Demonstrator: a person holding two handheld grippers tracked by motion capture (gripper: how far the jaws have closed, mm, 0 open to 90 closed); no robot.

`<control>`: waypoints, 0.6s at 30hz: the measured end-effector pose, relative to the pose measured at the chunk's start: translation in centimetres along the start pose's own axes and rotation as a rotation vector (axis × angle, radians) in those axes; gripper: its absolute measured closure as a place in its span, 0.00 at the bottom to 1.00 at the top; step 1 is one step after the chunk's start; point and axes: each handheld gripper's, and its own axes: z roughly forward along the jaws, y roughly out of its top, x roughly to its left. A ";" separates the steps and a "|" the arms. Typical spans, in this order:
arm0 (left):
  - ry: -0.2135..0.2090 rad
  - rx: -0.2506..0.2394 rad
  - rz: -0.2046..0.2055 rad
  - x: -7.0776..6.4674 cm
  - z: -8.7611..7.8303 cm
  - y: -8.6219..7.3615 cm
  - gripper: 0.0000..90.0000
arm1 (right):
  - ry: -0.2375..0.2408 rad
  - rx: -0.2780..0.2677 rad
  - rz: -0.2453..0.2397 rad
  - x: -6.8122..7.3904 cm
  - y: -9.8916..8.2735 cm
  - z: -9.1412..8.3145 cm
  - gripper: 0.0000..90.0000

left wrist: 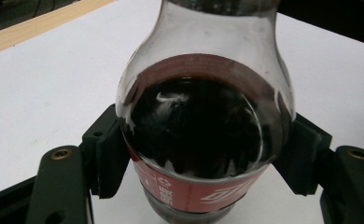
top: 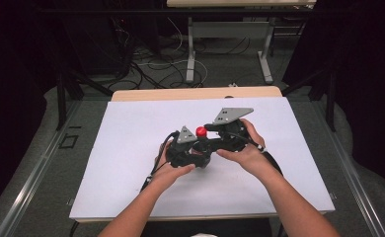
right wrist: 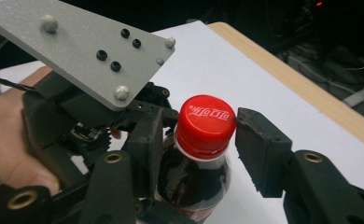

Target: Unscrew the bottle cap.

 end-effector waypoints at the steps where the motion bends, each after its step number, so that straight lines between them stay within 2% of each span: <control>1: 0.006 -0.011 -0.003 -0.1 0.1 0.0 0.33 | -0.004 -0.004 -0.003 0.1 0.0 0.1 0.58; 6: -0.002 0.000 0.009 -0.4 0.3 0.0 0.33 | -0.003 -0.007 -0.010 0.1 0.0 0.7 0.58; 9: -0.014 0.009 0.007 -0.5 0.3 0.0 0.33 | 0.014 -0.008 0.006 -0.1 0.1 1.0 0.59; 10: -0.017 0.011 0.007 -0.5 0.4 0.0 0.33 | 0.019 -0.009 0.016 -0.2 0.1 1.1 0.61; 12: -0.021 0.009 0.008 -0.6 0.4 0.0 0.33 | 0.021 -0.003 0.004 -0.5 0.2 1.1 0.67; 13: -0.018 0.004 0.008 -0.6 0.4 0.0 0.33 | 0.034 0.000 0.011 -0.6 0.2 1.1 0.67; 14: -0.017 0.002 0.013 -0.5 0.3 0.0 0.33 | 0.053 0.005 -0.009 -0.9 0.2 1.1 0.67; 15: -0.019 0.011 0.029 -0.5 0.2 0.0 0.33 | 0.070 0.009 -0.005 -1.1 0.3 1.1 0.67; 18: -0.018 0.003 0.034 -0.6 0.2 0.0 0.33 | 0.129 0.027 -0.039 -1.7 0.6 0.9 0.67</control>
